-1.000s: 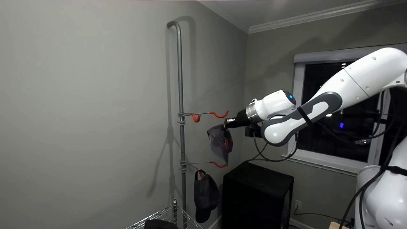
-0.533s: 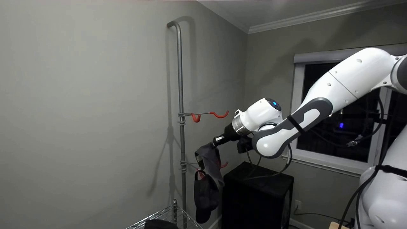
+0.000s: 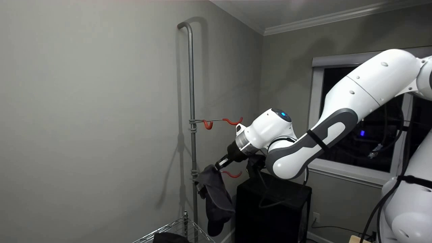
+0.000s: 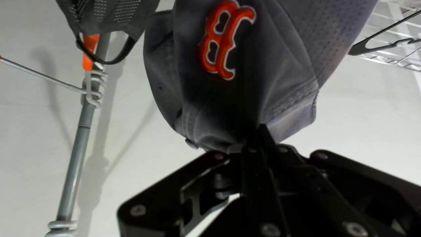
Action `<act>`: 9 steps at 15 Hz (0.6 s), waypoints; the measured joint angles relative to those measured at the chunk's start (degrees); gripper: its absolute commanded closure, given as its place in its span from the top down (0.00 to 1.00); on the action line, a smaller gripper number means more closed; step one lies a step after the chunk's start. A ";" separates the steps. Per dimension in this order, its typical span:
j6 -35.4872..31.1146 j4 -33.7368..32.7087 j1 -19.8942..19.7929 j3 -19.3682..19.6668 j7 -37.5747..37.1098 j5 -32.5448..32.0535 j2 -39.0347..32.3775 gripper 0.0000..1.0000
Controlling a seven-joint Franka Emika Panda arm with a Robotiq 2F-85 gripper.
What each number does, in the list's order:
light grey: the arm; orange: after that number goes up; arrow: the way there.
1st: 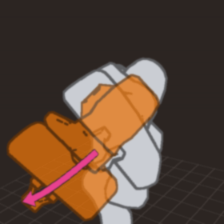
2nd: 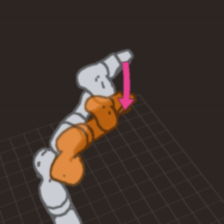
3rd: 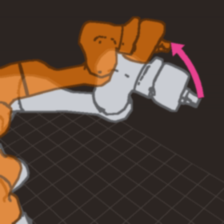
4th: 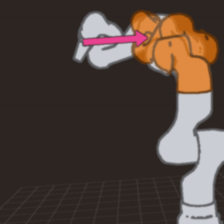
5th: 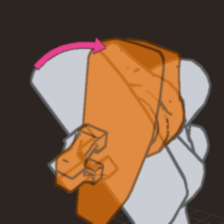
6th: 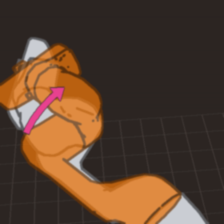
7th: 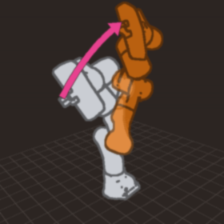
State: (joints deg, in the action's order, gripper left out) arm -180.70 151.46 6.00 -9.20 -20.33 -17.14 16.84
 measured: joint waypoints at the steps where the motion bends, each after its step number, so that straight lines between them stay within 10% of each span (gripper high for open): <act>1: 0.00 0.00 1.03 -0.65 0.06 -0.41 -0.61 0.04; 9: -0.02 -3.53 8.74 -2.15 3.35 -2.30 -11.32 0.04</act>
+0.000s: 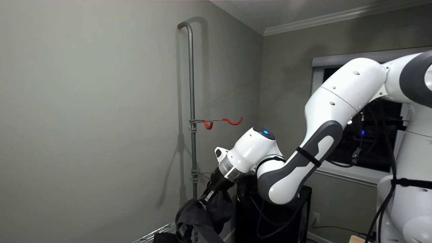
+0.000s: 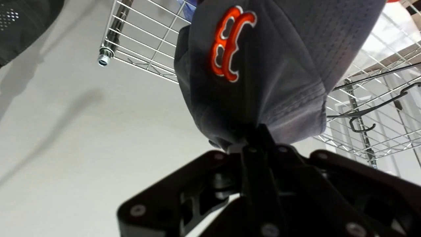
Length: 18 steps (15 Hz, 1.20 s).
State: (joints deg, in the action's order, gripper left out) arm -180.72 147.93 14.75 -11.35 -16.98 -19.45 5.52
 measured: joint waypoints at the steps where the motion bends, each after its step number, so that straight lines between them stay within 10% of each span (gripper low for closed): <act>1: 0.00 -1.27 -0.30 -0.14 0.00 -1.60 -1.40 0.04; 11: -4.02 -14.42 -4.88 0.05 -8.92 -22.87 -5.54 0.04; 18: 4.43 -23.14 -0.59 2.98 -30.68 -43.73 -10.15 0.04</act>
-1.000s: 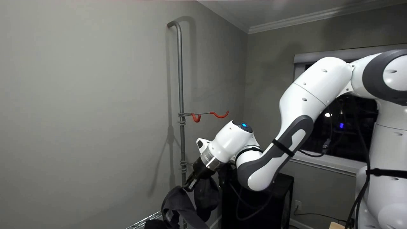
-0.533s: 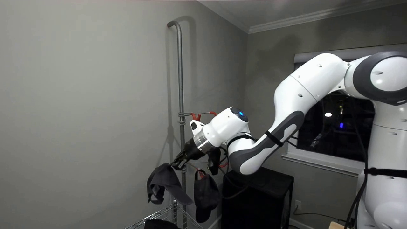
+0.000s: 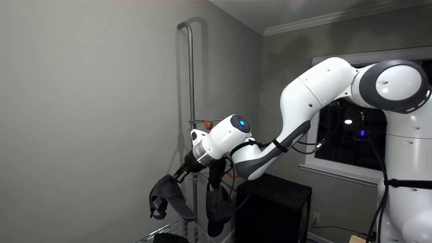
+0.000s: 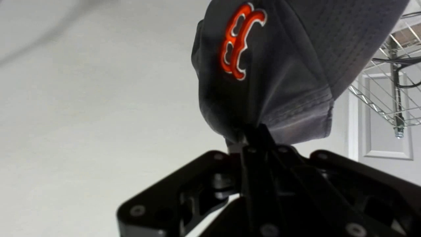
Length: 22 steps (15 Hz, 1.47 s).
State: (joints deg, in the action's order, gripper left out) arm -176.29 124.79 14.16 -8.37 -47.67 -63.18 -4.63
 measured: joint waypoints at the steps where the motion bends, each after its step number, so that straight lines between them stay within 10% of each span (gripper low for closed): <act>1: 3.44 -0.98 1.32 0.42 -4.42 -4.89 -0.54 0.04; 5: 16.81 -0.88 7.53 -0.76 -21.31 -18.88 -4.04 0.04; 12: 27.64 0.95 12.20 -5.12 -25.94 -16.33 -12.44 0.04; 13: 27.71 0.94 12.05 -5.46 -25.94 -15.94 -12.96 0.29; 22: 23.97 0.94 8.85 -7.25 -23.07 -7.36 -13.79 0.79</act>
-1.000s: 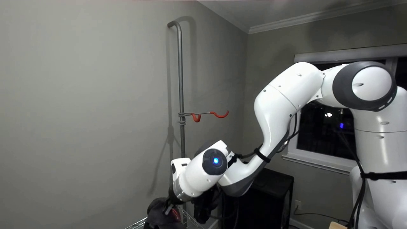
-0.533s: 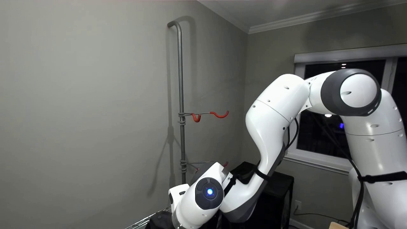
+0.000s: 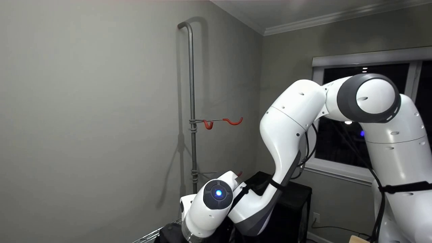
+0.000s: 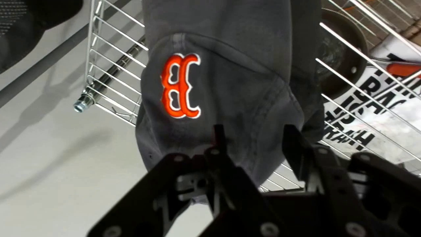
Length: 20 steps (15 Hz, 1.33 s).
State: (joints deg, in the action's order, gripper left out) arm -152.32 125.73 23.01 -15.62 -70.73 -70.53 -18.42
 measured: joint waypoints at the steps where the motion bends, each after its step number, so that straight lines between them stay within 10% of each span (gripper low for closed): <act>1: -2.81 0.03 -0.88 -0.51 2.09 3.35 0.14 0.84; 8: -10.75 1.33 -6.45 -3.79 12.42 19.14 5.08 1.00; 20: -14.86 9.89 -16.40 15.17 -14.18 -9.52 22.20 1.00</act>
State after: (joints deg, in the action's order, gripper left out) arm -167.18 135.62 6.61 -0.45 -84.91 -80.05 3.78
